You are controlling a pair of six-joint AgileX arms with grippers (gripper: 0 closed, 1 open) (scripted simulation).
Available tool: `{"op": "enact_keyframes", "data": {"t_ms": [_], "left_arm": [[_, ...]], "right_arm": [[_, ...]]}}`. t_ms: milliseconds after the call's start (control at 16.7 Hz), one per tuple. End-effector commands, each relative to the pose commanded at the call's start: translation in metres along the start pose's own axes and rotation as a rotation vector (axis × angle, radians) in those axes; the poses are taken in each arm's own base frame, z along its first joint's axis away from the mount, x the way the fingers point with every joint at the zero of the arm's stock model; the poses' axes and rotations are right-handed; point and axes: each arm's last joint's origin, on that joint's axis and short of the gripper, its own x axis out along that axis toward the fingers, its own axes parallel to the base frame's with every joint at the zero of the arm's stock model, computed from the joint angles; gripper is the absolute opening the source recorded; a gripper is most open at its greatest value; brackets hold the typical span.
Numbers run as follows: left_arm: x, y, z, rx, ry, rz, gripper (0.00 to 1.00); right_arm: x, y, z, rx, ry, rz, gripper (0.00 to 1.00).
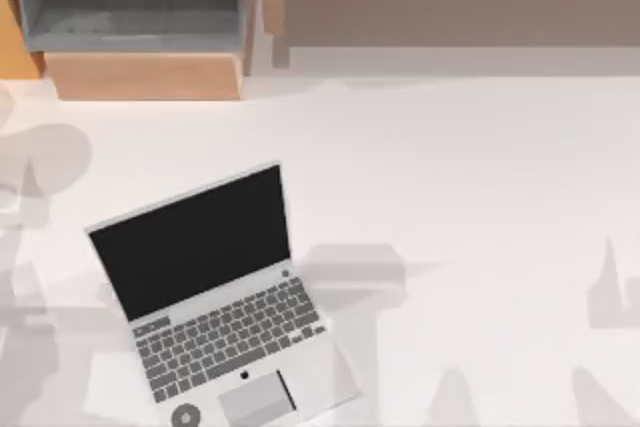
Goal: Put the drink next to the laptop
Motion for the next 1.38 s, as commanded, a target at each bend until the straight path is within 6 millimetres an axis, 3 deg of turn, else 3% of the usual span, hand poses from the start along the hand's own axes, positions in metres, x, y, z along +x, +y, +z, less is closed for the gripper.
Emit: {"op": "enact_keyframes", "data": {"t_ms": [420,900,1380], "left_arm": [[0.012,0.032,-0.049,-0.009,0.017,-0.004,1.00],[0.017,0.033,-0.052,-0.011,0.020,-0.006,1.00],[0.086,0.034,-0.053,-0.009,0.016,-0.004,1.00]], "right_arm": [[0.000,0.000,0.000,0.000,0.000,0.000,1.00],[0.000,0.000,0.000,0.000,0.000,0.000,1.00],[0.000,0.000,0.000,0.000,0.000,0.000,1.00]]}}
